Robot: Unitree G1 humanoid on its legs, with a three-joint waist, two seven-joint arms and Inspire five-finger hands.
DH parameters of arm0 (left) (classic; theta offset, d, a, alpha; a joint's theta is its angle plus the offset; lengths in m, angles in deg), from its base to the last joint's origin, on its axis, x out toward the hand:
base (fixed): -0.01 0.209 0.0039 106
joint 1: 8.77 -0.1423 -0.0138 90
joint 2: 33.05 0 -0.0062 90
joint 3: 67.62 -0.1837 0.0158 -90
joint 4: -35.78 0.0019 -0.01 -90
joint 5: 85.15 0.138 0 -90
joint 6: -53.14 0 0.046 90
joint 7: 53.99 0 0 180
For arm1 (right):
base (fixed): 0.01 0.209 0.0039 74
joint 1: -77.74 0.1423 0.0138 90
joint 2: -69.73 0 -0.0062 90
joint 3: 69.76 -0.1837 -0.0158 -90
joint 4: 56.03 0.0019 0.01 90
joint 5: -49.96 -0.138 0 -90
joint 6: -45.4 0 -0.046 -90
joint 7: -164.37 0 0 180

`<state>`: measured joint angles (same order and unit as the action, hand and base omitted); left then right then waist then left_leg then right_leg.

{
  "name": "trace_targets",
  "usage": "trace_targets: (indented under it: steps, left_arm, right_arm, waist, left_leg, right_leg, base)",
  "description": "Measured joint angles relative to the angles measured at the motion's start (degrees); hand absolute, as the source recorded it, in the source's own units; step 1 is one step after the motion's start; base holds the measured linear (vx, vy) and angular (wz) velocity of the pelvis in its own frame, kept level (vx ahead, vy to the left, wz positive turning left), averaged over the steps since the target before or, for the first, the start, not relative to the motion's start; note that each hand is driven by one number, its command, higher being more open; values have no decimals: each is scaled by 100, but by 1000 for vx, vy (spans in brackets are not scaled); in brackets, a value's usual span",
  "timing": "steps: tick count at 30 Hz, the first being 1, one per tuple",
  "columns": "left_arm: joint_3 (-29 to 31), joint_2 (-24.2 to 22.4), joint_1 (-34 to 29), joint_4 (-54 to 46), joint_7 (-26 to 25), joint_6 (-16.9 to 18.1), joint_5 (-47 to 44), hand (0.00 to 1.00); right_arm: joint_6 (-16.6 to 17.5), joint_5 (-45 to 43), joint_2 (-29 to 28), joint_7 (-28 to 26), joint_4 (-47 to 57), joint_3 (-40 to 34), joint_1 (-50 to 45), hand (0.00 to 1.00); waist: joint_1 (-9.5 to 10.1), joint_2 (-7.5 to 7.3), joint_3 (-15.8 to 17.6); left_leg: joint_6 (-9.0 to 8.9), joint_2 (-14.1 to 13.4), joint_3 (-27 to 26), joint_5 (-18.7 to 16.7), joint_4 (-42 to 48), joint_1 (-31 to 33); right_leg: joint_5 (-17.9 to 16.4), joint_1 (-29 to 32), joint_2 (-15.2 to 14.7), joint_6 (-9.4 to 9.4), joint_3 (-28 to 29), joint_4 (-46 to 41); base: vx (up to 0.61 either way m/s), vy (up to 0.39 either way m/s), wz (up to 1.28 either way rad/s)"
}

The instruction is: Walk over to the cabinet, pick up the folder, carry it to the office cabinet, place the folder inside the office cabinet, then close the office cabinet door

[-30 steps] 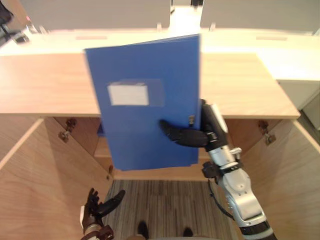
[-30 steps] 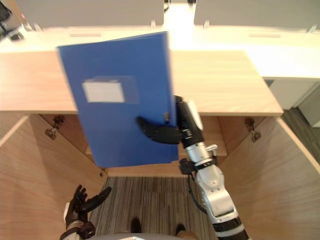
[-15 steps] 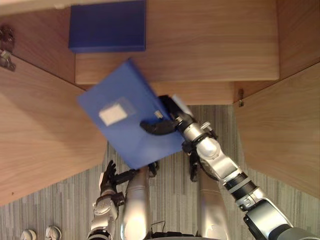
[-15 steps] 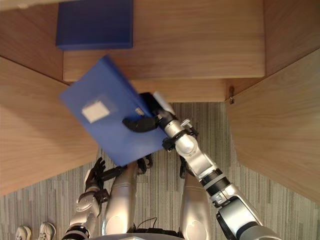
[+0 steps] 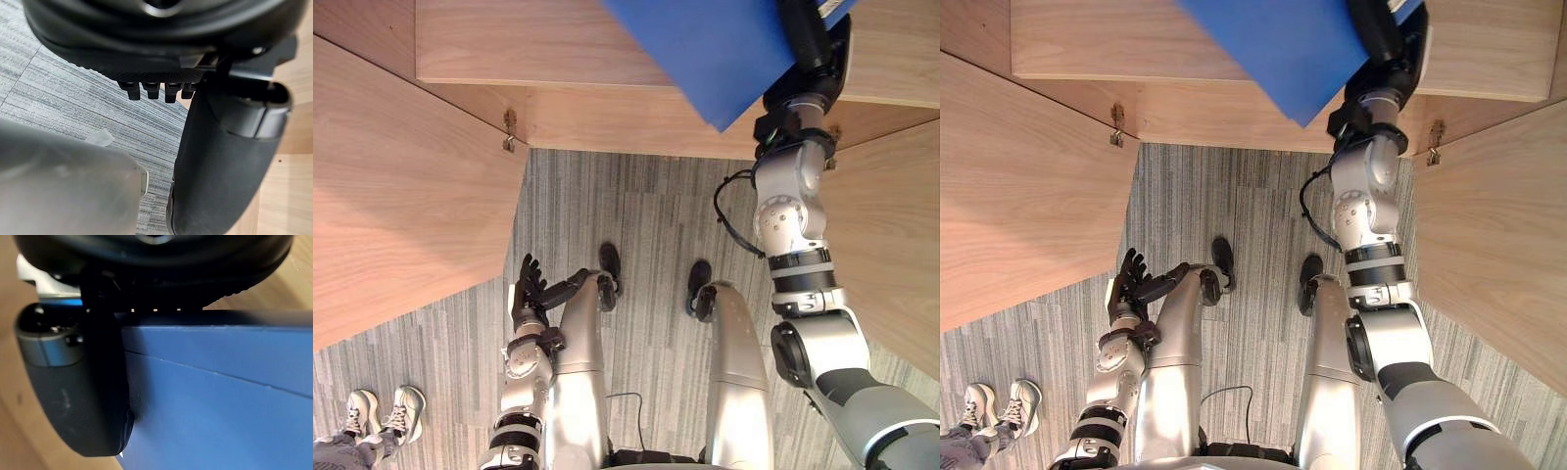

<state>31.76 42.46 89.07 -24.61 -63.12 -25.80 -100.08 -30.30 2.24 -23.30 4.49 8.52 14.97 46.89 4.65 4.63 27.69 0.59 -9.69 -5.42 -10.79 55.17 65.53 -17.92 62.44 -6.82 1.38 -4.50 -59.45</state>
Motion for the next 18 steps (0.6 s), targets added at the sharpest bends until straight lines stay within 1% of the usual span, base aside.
trace_targets:
  steps: [2, 4, 5, 9, 18]
  left_arm:
    - [-31, -36, 13, -4, -61, 12, -91, 100]
    - [-33, -43, 32, -10, -110, 21, -97, 100]
    - [-50, -48, 72, -3, -180, 20, -96, 100]
    - [-95, -88, 163, -13, -213, 38, -97, 100]
    - [-139, -98, 173, -8, -215, 53, -205, 100]
  right_arm:
    - [1, -83, -59, 154, -362, -132, 323, 0]
    - [12, -245, -82, 204, -456, -157, 514, 0]
    - [8, -491, -92, 239, -671, -212, 793, 100]
    - [11, -1124, -89, 260, -1176, -339, 1411, 100]
    - [5, -1398, -23, 248, -1268, -317, 1534, 100]
  waist:
    - [21, 0, 0]
    - [26, 0, -1]
    - [34, 1, -1]
    - [77, -1, -6]
    - [71, -15, -24]
  left_leg:
    - [-7, 10, 10, 3, -19, 43]
    - [-15, 16, 23, 9, -29, 86]
    - [-22, 29, 40, 14, -42, 94]
    - [-50, 82, 88, 65, -123, 109]
    - [-77, 146, 146, 137, -216, 125]
  right_leg:
    - [-13, 39, -12, -2, -18, 0]
    - [-19, 71, -17, -9, -33, 0]
    - [-29, 72, -27, -16, -51, 1]
    - [-51, 72, -74, -41, -119, 29]
    - [-60, 70, -144, -51, -207, 46]
  base:
    - [12, -46, 4]
    - [10, -44, 4]
    - [12, -60, 9]
    - [7, -48, 9]
    - [-4, -24, 5]
